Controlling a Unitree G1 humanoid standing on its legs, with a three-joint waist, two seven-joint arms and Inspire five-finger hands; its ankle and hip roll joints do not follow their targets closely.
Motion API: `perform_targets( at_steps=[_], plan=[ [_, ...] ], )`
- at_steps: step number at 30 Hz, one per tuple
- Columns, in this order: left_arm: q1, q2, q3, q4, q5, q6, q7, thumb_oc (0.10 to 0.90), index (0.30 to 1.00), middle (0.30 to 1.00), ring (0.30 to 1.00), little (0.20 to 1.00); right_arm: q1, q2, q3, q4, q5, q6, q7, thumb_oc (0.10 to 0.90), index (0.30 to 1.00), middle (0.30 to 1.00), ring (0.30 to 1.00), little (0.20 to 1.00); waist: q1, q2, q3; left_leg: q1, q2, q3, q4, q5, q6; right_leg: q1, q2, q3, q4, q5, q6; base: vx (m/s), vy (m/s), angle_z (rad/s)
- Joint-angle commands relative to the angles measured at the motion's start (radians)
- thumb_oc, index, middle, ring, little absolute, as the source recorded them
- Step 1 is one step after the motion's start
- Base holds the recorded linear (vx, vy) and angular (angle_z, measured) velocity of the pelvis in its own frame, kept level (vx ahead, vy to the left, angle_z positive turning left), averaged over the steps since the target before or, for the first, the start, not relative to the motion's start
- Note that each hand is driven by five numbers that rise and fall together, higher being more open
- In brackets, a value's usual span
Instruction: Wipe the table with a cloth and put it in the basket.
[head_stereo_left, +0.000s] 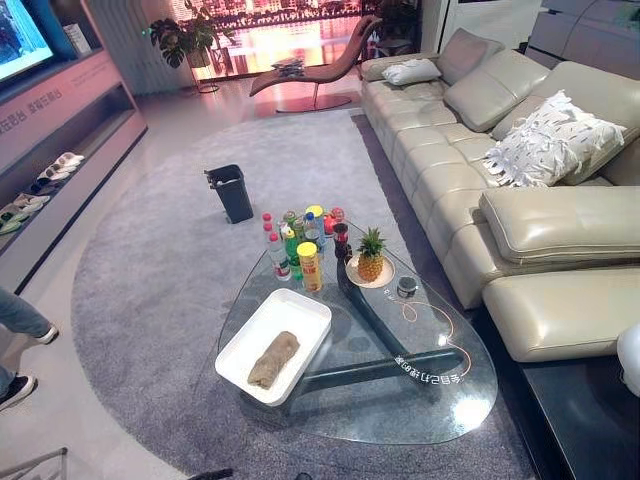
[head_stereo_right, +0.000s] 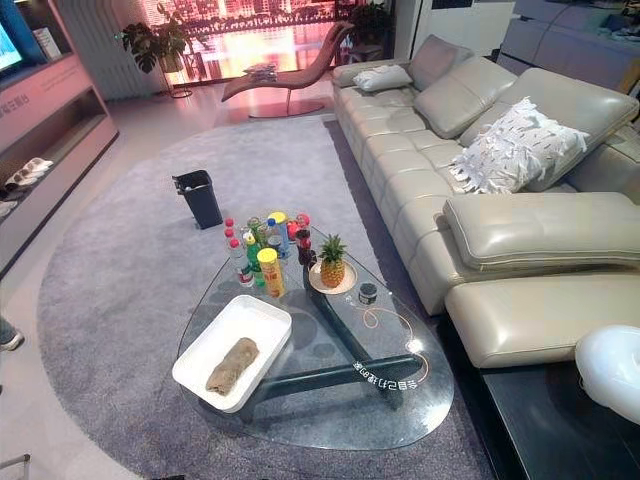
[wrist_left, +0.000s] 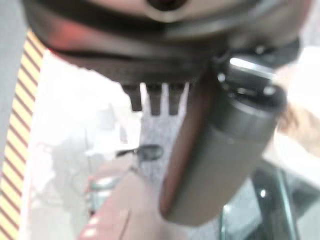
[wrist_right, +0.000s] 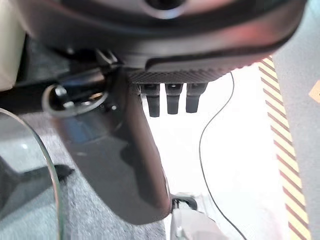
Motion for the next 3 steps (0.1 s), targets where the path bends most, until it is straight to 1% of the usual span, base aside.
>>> perform_targets(
  at_steps=[1, 3],
  plan=[
    [-0.075, 0.045, -0.004, 0.025, 0.035, 0.002, 0.001, 0.800, 0.900, 0.900, 0.900, 0.900, -0.040, 0.033, 0.044, 0.045, -0.086, 0.007, 0.020, 0.800, 0.900, 0.900, 0.900, 0.900, 0.013, -0.053, 0.029, 0.068, -0.010, 0.025, 0.006, -0.040, -0.014, -0.007, -0.034, 0.021, 0.008, 0.055, 0.039, 0.00, 0.000, 0.00],
    [-0.076, 0.042, -0.009, 0.021, 0.033, 0.008, 0.001, 0.800, 0.900, 0.900, 0.900, 0.900, -0.040, 0.039, 0.054, 0.042, -0.093, 0.011, 0.024, 0.800, 0.900, 0.900, 0.900, 0.900, 0.013, -0.053, 0.030, 0.068, -0.009, 0.025, 0.006, -0.040, -0.014, -0.007, -0.035, 0.022, 0.008, 0.055, 0.039, 0.00, 0.000, 0.00]
  ],
)
